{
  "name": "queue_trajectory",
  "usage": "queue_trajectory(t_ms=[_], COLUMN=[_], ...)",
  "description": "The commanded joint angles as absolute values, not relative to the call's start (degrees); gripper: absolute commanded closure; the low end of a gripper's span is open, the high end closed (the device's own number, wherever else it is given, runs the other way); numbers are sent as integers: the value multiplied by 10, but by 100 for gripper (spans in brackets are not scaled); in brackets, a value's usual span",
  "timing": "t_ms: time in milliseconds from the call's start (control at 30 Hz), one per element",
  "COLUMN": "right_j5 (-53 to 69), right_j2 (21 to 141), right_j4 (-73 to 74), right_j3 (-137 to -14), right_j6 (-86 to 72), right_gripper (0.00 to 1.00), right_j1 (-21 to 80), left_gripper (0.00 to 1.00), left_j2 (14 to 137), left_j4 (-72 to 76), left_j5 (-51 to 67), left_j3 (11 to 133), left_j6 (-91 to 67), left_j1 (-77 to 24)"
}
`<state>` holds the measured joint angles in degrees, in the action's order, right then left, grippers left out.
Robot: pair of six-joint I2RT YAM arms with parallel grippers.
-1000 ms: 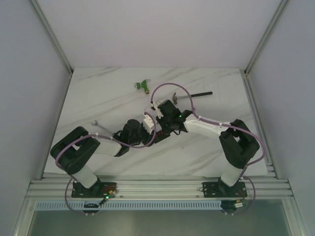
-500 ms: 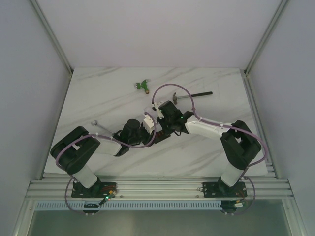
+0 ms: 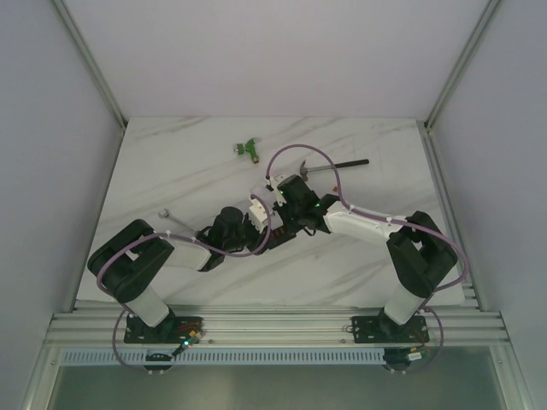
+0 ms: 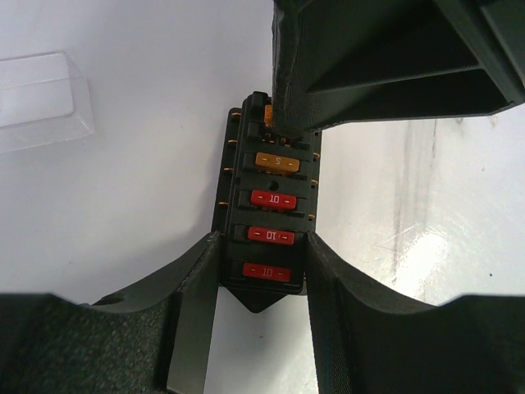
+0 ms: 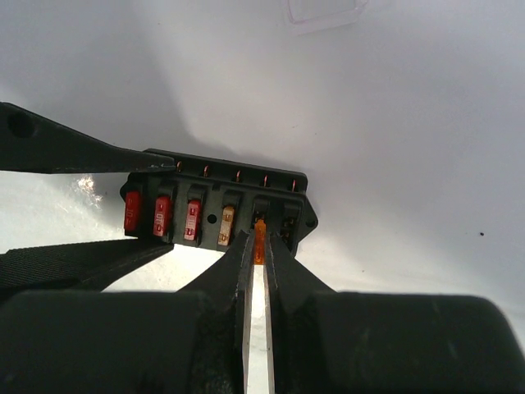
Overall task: Snap on the fuse box
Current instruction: Install the fuse at the fuse box base.
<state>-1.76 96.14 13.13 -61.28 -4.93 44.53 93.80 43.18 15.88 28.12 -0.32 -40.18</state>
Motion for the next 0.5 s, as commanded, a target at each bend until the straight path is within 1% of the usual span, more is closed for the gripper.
queue_trajectory(t_ms=[0, 467], right_j5=[-20, -29], right_j2=[961, 984], right_j4=[118, 110], right_j3=[-605, -603], right_j6=[-62, -81], right_gripper=[100, 100], right_j1=[446, 446], left_gripper=[53, 53], left_j2=[953, 954], left_j4=[384, 386], left_j5=[171, 176], left_j3=[279, 280], left_j6=[8, 6], left_j1=[-400, -399])
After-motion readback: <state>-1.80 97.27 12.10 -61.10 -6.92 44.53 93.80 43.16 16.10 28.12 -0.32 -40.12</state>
